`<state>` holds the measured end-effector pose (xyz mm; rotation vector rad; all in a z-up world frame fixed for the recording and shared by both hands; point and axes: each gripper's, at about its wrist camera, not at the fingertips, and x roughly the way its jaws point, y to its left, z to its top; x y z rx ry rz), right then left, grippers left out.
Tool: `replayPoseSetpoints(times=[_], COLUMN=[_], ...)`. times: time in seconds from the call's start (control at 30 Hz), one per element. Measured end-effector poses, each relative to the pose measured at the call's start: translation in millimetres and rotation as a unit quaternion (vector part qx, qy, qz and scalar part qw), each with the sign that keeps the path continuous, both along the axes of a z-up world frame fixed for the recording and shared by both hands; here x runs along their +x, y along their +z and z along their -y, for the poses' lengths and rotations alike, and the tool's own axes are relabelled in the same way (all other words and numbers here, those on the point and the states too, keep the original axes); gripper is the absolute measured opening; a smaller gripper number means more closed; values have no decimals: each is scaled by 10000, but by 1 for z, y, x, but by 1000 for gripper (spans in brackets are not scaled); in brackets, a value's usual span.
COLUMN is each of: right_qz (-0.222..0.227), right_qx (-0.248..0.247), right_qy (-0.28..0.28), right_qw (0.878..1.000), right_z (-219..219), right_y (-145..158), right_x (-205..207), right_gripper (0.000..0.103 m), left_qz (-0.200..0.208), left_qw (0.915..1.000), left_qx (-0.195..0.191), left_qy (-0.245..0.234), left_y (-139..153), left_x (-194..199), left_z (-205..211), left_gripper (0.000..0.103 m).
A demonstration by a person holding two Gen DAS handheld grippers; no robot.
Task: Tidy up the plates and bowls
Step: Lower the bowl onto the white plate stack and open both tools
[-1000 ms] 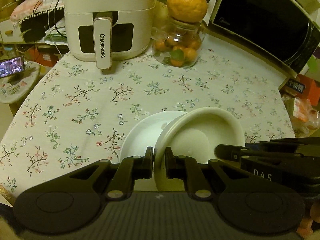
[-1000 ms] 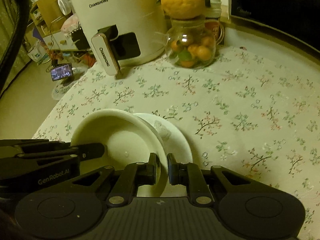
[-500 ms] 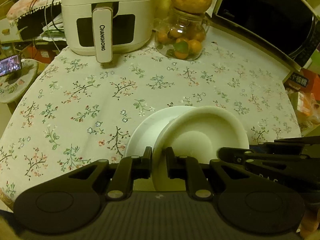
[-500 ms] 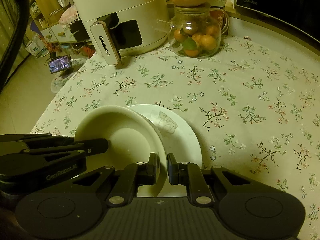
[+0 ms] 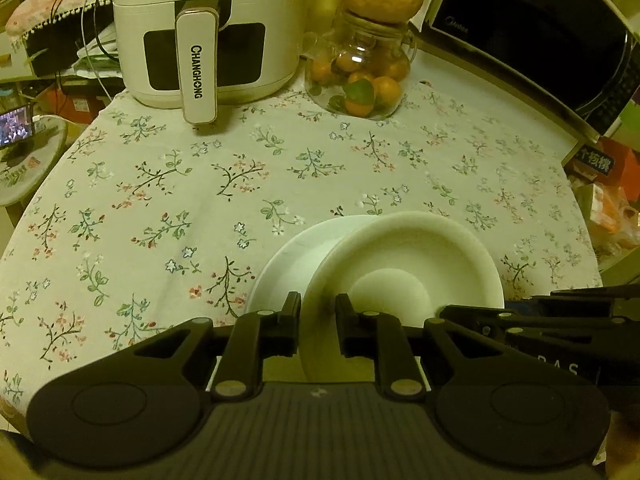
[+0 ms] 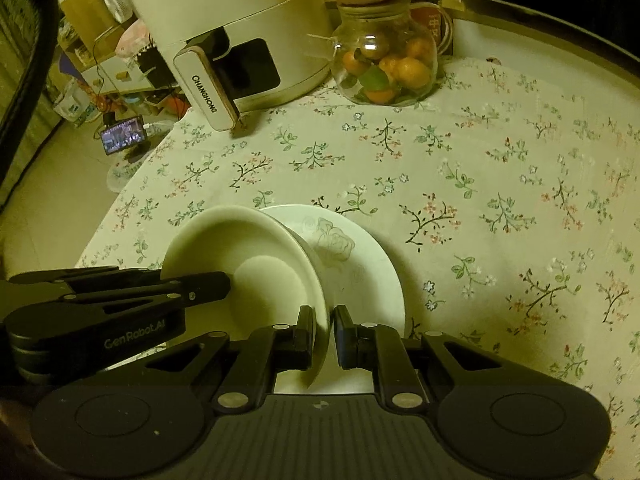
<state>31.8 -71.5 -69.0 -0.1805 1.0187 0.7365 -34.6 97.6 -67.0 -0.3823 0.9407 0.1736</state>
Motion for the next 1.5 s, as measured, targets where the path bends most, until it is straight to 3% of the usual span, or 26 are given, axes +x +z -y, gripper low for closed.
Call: replayPoseSetpoints(times=[0.27,0.63,0.77,0.97,1.33,1.5], right_qz=[-131,-149,-75,-207,-318,-151], right_qx=[1,107,167,288,263,329], right_qy=[-72,-64,-84,-71,51,8], right_qw=[9999,9998,9998,9993,9991,9993], right_z=[-1,5,10,13,13,14], right_y=[-7,-3,2,0,-1,6], right_x=[9,9,10,9,-4,-4], right_gripper=[15,20,31,28,28,32], left_qz=[-14,120,137,196,152,168], left_qw=[9999,9998,9997,9993,9987,9994], left_qx=[-140,-180,-188,-260,-449,-312], left_qy=[-23,-48,-48,-188,-176,-5], left_y=[-6,-1,0,3,2,4], left_x=[5,2,0,-5,-16,-18], left_z=[-2,-3,-4,0,1,-4], left_gripper=[17,31,35,31,34,51])
